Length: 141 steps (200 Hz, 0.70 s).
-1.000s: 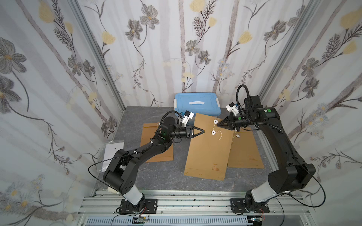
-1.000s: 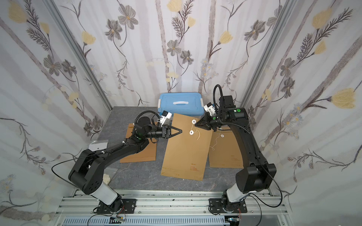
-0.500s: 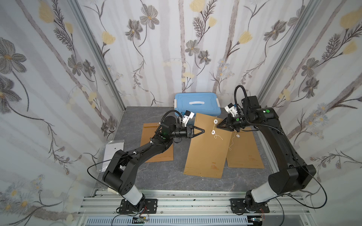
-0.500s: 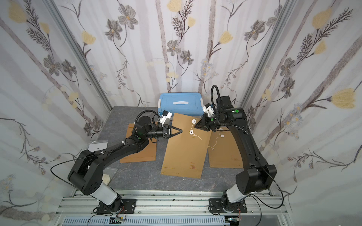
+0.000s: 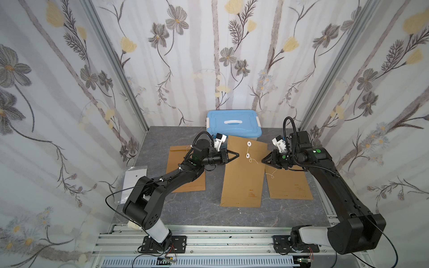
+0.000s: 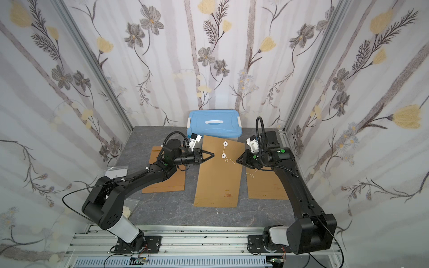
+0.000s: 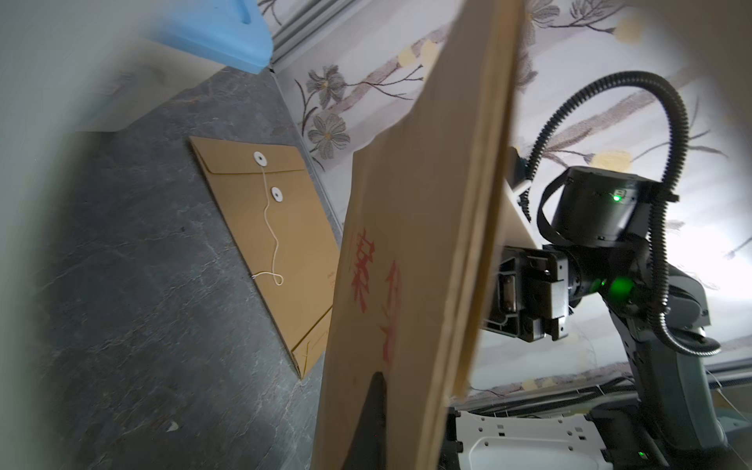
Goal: Close the mouth of the file bag
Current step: Place the file bag at the center of the board.
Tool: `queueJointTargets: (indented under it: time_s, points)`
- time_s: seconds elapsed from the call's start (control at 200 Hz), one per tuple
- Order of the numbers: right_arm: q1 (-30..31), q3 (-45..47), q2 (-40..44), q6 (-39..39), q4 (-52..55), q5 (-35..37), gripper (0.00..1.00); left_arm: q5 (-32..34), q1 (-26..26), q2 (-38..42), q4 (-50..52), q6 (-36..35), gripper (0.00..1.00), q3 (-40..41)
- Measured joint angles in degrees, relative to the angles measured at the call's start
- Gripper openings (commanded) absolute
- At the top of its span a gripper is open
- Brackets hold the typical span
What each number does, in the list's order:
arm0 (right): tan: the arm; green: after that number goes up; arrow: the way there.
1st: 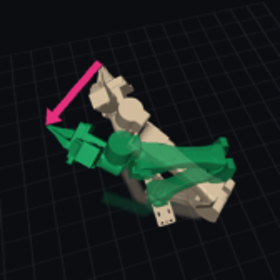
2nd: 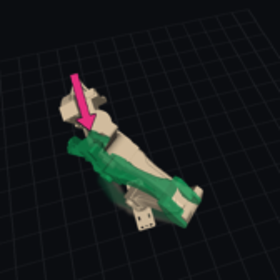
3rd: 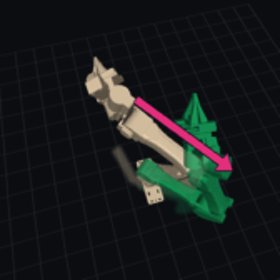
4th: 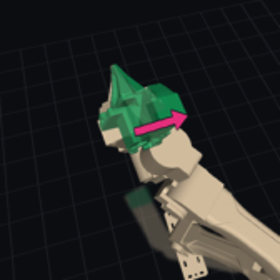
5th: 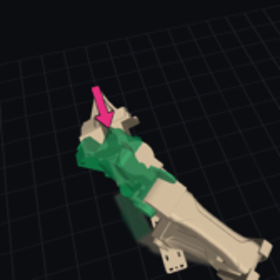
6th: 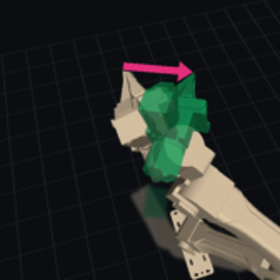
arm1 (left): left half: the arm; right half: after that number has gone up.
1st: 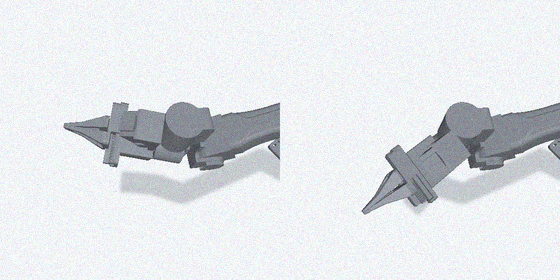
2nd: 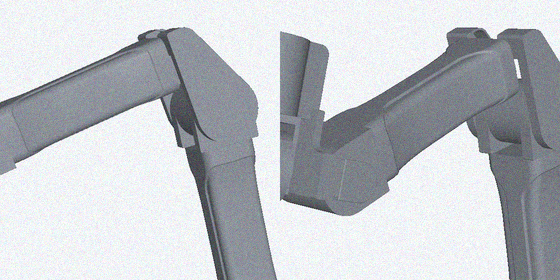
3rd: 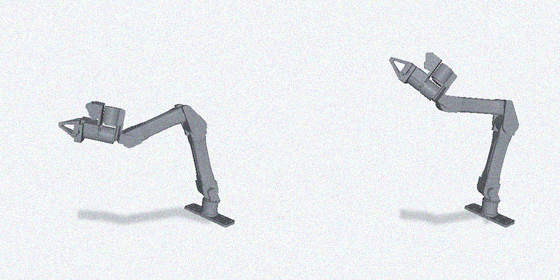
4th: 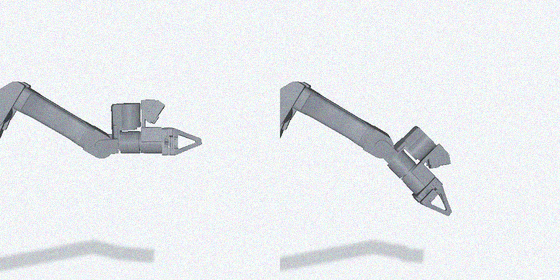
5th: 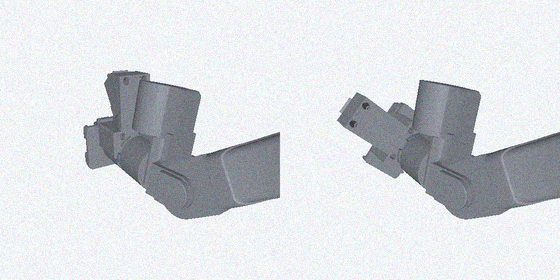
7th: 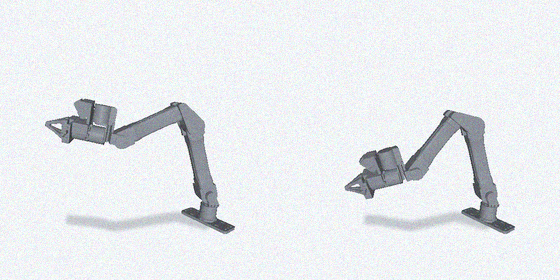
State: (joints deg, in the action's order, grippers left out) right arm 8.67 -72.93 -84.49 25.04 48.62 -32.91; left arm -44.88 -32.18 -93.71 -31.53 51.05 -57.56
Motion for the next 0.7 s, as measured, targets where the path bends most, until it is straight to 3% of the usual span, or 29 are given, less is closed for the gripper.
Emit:
queueJointTargets:
  time_s: [0.14,0.46,0.704]
  points:
    - [1.79,4.61,1.27,0.04,-4.02,3.58,0.30,4.52,0.00,-1.95,1.01,0.00,0.00,2.29]
    - [3.28,10.25,-3.32,2.23,-12.59,5.20,0.32,13.29,-0.59,-4.00,9.64,-2.71,0.00,3.63]
    - [6.51,10.43,-8.83,3.54,-18.84,6.12,0.31,14.82,0.02,-9.97,10.78,-2.73,0.08,4.22]
